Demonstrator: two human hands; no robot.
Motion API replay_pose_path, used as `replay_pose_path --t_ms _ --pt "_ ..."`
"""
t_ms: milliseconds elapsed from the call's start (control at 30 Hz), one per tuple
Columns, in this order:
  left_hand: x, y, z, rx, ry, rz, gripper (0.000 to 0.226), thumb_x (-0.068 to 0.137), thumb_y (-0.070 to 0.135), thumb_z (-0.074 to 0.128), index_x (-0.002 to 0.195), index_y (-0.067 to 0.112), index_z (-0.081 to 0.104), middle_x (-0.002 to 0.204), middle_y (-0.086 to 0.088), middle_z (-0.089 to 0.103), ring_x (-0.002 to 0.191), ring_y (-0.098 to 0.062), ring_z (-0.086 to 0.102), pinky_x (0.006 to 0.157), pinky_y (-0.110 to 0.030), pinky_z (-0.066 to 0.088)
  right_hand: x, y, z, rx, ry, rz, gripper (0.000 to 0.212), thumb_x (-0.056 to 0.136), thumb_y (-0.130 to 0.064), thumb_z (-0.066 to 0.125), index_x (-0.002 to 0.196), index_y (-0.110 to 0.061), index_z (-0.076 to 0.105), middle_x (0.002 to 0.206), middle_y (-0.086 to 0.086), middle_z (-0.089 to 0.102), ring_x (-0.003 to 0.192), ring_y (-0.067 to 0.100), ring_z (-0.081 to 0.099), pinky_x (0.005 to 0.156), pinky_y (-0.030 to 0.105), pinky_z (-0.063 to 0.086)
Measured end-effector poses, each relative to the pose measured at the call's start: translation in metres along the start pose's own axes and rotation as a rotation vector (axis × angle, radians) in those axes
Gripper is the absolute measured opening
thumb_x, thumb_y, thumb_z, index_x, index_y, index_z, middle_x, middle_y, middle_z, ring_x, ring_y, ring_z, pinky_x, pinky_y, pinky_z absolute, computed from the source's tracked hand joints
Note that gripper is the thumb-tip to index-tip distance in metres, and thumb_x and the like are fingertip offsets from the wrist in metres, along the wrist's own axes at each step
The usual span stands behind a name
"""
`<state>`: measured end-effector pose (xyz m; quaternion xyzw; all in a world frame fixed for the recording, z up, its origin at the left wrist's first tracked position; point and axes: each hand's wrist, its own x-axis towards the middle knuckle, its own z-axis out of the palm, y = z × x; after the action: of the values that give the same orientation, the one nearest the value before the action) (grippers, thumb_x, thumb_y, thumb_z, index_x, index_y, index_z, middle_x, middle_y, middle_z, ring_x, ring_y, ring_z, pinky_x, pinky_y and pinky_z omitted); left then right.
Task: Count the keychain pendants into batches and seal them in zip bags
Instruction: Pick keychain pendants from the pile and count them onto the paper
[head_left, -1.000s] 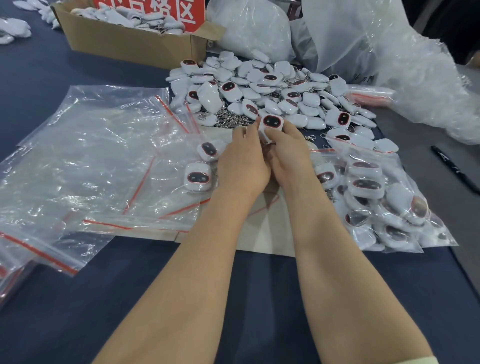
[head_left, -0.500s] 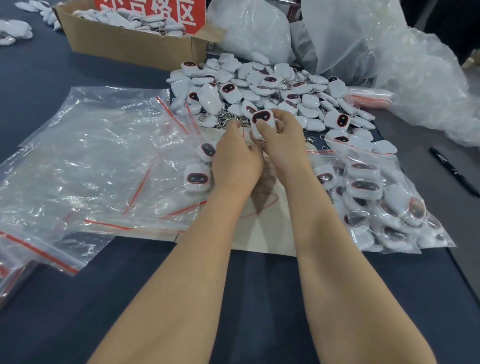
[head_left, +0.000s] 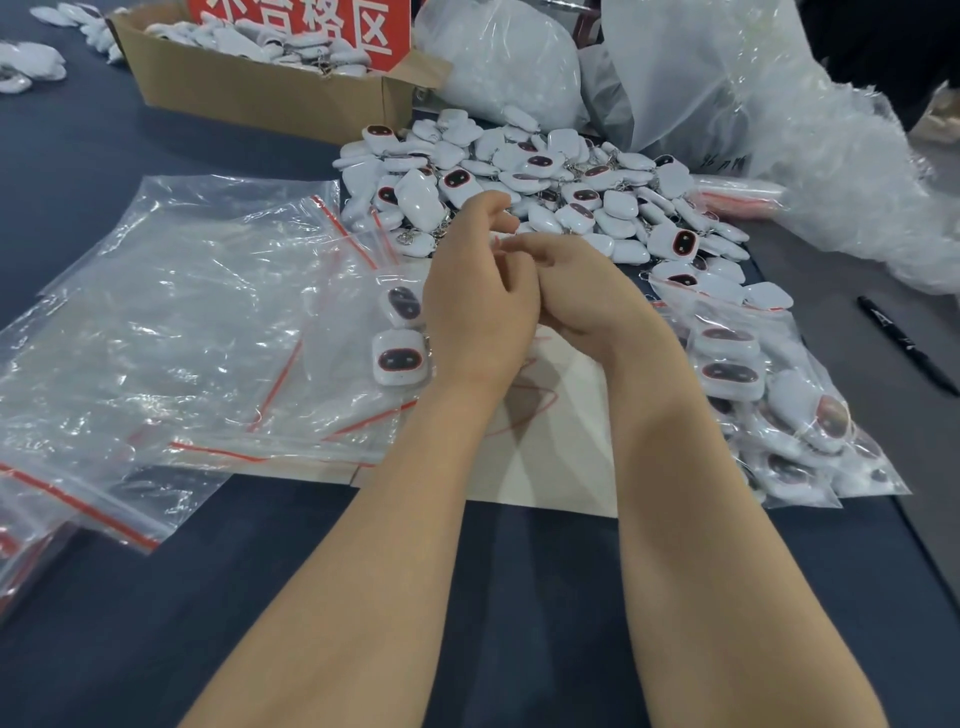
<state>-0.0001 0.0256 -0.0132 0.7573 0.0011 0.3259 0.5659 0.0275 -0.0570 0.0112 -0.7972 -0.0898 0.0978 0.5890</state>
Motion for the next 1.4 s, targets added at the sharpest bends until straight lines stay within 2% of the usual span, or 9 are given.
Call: replay_pose_path --t_ms 200,333,433,500,700,867,1000,1100,1400 --pt "-0.002 0.001 -0.001 -0.001 0.003 0.059 0.034 0.079 0.002 0.049 0.111 0.012 0.058 0.096 0.007 0.064 0.064 -0.008 0.045 0.070 -0.027 0.044 -0.008 0.002 0.000 -0.253 -0.177 0.013 0.031 0.088 0.009 0.046 0.073 -0.015 0.058 0.064 -0.003 0.058 0.061 0.010 0.050 0.055 0.020 0.045" --pt "0.000 -0.006 0.001 0.031 -0.066 -0.055 0.031 0.081 0.006 0.050 0.110 0.014 0.057 0.101 0.005 0.065 0.075 -0.017 0.055 0.074 -0.029 0.045 0.008 0.008 0.003 -0.230 0.319 -0.041 0.020 0.087 -0.003 0.052 0.088 -0.014 0.069 0.078 0.001 0.065 0.076 0.013 0.055 0.067 0.022 0.043" --pt "-0.001 -0.018 0.008 0.404 -0.293 -0.096 0.026 0.087 0.015 0.050 0.112 0.015 0.056 0.111 -0.003 0.062 0.098 -0.026 0.058 0.072 -0.030 0.035 0.012 0.023 0.003 -0.391 0.559 -0.042 0.032 0.087 0.000 0.043 0.098 -0.014 0.070 0.101 0.004 0.069 0.090 0.015 0.056 0.080 0.022 0.040" --pt "-0.003 -0.023 0.011 0.599 -0.387 -0.033 0.025 0.088 0.016 0.048 0.112 0.014 0.056 0.111 -0.008 0.060 0.100 -0.031 0.057 0.069 -0.032 0.031 0.013 0.033 0.004 -0.472 0.552 -0.048 0.035 0.088 0.001 0.041 0.105 -0.010 0.069 0.114 0.009 0.065 0.104 0.021 0.056 0.089 0.025 0.038" --pt "-0.003 -0.025 0.011 0.665 -0.371 0.010 0.022 0.090 0.015 0.042 0.108 0.015 0.055 0.106 -0.009 0.059 0.095 -0.031 0.057 0.065 -0.034 0.030 0.026 0.045 0.005 -0.811 0.413 -0.025 0.040 0.094 -0.009 0.039 0.127 -0.013 0.062 0.144 0.017 0.043 0.136 0.028 0.033 0.113 0.034 0.021" --pt "-0.003 -0.024 0.011 0.672 -0.350 0.003 0.023 0.091 0.016 0.042 0.111 0.014 0.054 0.112 -0.009 0.054 0.095 -0.031 0.057 0.065 -0.033 0.030 0.019 0.044 0.005 -0.623 0.447 -0.098 0.040 0.089 -0.002 0.042 0.124 -0.009 0.062 0.132 0.009 0.057 0.126 0.025 0.046 0.105 0.029 0.033" --pt "-0.003 -0.025 0.010 0.691 -0.338 0.011 0.025 0.092 0.016 0.042 0.115 0.013 0.053 0.118 -0.009 0.051 0.097 -0.032 0.056 0.066 -0.033 0.030 0.023 0.045 0.006 -0.836 0.383 -0.025 0.042 0.097 -0.011 0.036 0.134 -0.014 0.055 0.155 0.015 0.028 0.144 0.029 0.020 0.118 0.031 0.008" --pt "-0.002 -0.028 0.009 0.744 -0.324 0.023 0.019 0.093 0.016 0.042 0.105 0.014 0.056 0.109 -0.009 0.059 0.096 -0.032 0.057 0.064 -0.033 0.027 0.027 0.047 0.008 -0.937 0.341 -0.002 0.042 0.099 -0.017 0.031 0.135 -0.010 0.052 0.156 0.018 0.025 0.146 0.025 0.015 0.119 0.035 0.003" --pt "-0.001 -0.031 0.010 0.779 -0.327 0.023 0.016 0.091 0.013 0.041 0.097 0.012 0.056 0.106 -0.010 0.060 0.095 -0.033 0.056 0.063 -0.035 0.025 0.026 0.046 0.011 -0.830 0.354 0.092 0.047 0.098 -0.026 0.038 0.143 -0.012 0.038 0.152 0.007 0.035 0.141 0.029 0.023 0.115 0.041 0.019"
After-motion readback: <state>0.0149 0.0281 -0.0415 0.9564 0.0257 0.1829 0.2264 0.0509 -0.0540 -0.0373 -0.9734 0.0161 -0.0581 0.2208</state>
